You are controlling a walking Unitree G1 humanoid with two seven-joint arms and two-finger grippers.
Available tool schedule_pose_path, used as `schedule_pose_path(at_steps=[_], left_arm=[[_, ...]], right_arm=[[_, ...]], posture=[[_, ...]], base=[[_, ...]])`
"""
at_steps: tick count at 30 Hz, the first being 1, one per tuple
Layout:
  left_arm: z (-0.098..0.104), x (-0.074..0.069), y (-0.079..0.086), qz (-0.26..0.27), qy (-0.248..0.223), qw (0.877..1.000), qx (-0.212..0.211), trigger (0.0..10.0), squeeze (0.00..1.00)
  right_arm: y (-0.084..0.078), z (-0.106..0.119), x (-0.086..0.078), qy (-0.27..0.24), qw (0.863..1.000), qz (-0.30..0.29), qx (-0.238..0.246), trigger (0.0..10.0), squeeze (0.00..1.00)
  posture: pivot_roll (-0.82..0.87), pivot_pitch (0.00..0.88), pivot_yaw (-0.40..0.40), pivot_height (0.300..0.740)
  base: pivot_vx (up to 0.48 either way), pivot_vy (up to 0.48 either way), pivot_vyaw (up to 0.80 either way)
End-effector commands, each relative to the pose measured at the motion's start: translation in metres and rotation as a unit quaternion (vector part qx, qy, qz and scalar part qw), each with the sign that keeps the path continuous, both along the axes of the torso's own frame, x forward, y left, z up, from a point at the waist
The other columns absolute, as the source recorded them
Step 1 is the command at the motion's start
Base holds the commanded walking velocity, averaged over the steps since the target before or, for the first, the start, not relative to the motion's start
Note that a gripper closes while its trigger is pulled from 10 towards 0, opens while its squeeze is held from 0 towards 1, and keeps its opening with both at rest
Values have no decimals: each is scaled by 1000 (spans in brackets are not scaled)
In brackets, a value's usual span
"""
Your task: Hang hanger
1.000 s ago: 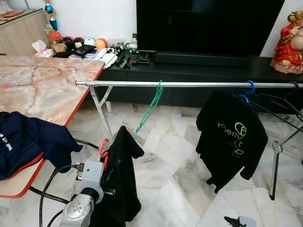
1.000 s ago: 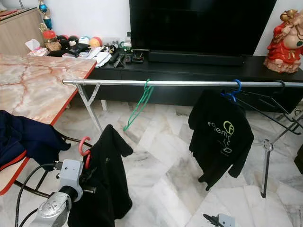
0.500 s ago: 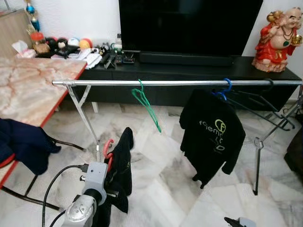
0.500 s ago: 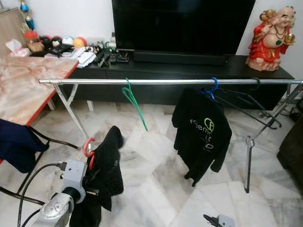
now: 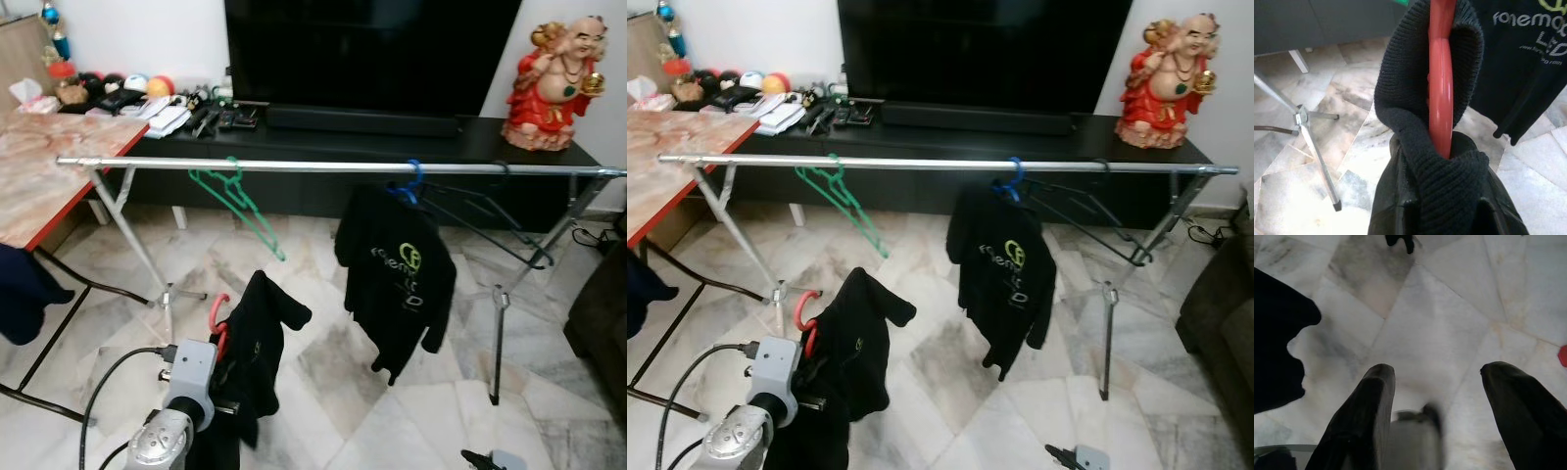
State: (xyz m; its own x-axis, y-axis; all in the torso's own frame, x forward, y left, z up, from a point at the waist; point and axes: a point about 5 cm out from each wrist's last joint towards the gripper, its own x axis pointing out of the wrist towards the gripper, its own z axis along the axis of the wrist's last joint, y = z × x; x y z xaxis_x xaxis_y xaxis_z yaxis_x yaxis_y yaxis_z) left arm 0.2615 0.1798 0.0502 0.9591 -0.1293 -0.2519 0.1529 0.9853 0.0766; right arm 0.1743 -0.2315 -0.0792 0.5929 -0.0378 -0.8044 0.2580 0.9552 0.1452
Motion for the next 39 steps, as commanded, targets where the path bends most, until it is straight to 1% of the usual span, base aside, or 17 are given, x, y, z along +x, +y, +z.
schedule_pose_path(at_steps=[1, 6, 7, 13, 15, 19, 25, 28, 32, 37, 39], left_arm=[[10, 4, -5, -7, -23, 1000, 0, 10000, 0], [10, 6, -7, 3, -22, 1000, 3, 10000, 0], [10, 6, -6, 9, -22, 1000, 5, 10000, 0], [14, 9, -5, 36, -35, 998, -23, 10000, 0], [16, 10, -3, 41, -39, 998, -13, 10000, 0], [19, 11, 1, 62, -48, 997, -19, 10000, 0], [23, 13, 8, 96, -58, 993, -21, 10000, 0], [24, 13, 14, 119, -61, 990, -31, 10000, 0], [24, 13, 17, 122, -60, 990, -33, 10000, 0], [26, 14, 20, 122, -62, 990, -30, 10000, 0], [26, 14, 22, 123, -63, 990, -29, 10000, 0]], right_arm=[[-5, 1, -1, 1, 1000, -8, -4, 10000, 0], [-5, 1, -1, 0, 1000, -7, -3, 10000, 0], [-5, 1, -1, 0, 1000, -7, -3, 10000, 0], [-5, 1, 0, 0, 1000, -6, -4, 10000, 0], [-5, 1, 0, 1, 1000, -5, -4, 10000, 0], [-5, 1, -1, 1, 1000, -5, -4, 10000, 0], [-5, 1, 0, -1, 1000, -4, -2, 10000, 0], [-4, 1, 0, -1, 1000, 3, 0, 10000, 0], [-2, 1, 0, -3, 1000, 14, -1, 10000, 0], [-1, 1, 0, -4, 1000, 15, 3, 10000, 0], [0, 0, -1, -1, 1000, 8, 11, 10000, 0]], posture=[[-29, 27, -6, 740], [-30, 27, -9, 740], [-30, 26, -11, 740], [-30, 26, -14, 740], [-30, 24, -18, 740], [-30, 25, -19, 740], [-31, 22, -21, 740], [-29, 21, -22, 740], [-27, 19, -21, 740], [-27, 18, -19, 740], [-28, 13, -18, 740]], base=[[0, -465, 0], [0, -377, 0], [0, 0, 0], [0, 0, 0], [0, 0, 0], [0, 0, 0], [326, 0, 0], [454, 0, 0], [480, 0, 0], [480, 0, 741], [480, 0, 0]])
